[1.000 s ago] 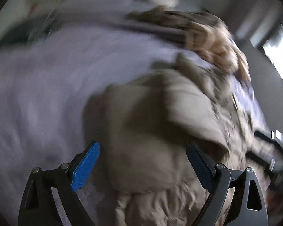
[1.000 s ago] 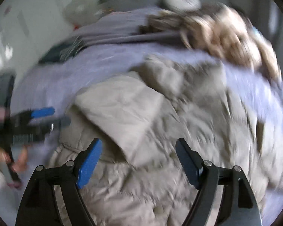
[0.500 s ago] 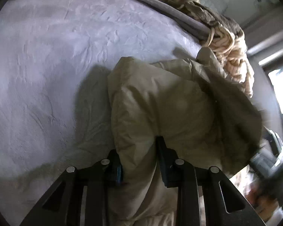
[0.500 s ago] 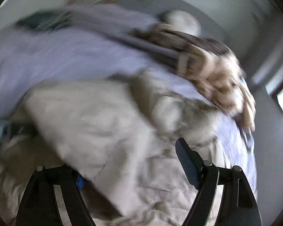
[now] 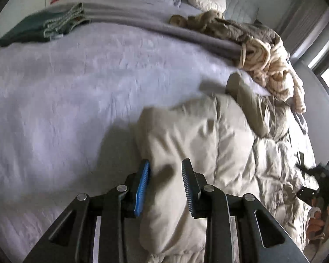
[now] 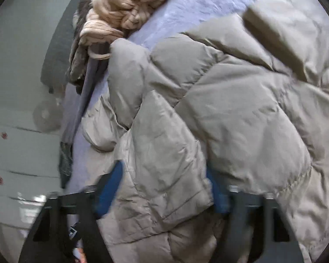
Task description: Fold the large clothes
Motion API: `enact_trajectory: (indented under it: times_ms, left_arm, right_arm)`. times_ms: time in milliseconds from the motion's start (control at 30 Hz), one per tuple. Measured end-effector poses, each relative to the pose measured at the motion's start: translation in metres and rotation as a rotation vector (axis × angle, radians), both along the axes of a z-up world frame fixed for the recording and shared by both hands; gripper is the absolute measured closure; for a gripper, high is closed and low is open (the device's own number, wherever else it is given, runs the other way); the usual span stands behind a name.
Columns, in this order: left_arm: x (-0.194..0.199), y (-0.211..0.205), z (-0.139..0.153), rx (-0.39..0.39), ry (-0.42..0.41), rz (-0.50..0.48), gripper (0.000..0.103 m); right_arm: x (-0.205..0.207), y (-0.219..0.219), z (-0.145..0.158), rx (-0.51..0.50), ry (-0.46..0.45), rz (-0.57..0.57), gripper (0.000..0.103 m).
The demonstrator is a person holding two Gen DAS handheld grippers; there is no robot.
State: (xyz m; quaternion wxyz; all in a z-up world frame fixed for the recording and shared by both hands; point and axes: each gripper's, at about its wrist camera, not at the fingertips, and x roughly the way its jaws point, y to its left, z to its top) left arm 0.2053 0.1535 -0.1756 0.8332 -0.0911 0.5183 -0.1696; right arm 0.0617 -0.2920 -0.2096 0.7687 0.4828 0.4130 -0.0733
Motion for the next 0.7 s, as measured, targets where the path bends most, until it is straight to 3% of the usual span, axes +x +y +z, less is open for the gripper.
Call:
enact_trajectory:
  times_ms: [33, 67, 200, 300, 467, 700]
  left_arm:
    - [0.007, -0.005, -0.001, 0.008, 0.005, -0.001, 0.071]
    - [0.012, -0.008, -0.004, 0.028, 0.010, -0.003, 0.071]
    - [0.019, -0.035, -0.026, 0.149, 0.031, -0.034, 0.071]
    - [0.017, -0.036, -0.042, 0.162, 0.038, -0.032, 0.070]
    - [0.015, -0.039, -0.041, 0.193, 0.016, -0.021, 0.070]
    - [-0.024, -0.021, -0.005, 0.197, -0.010, -0.039, 0.070]
  right_arm:
    - [0.003, -0.001, -0.002, 0.007, 0.018, 0.018, 0.093]
    - [0.005, 0.000, -0.002, -0.002, 0.030, 0.035, 0.094]
    - [0.001, 0.012, 0.014, -0.115, 0.020, 0.117, 0.095]
    - [-0.005, 0.014, 0.007, -0.261, 0.089, 0.169, 0.095]
    - [-0.004, 0.018, -0.006, -0.379, 0.094, 0.231, 0.095]
    - [-0.028, 0.030, 0.022, -0.544, 0.140, 0.285, 0.071]
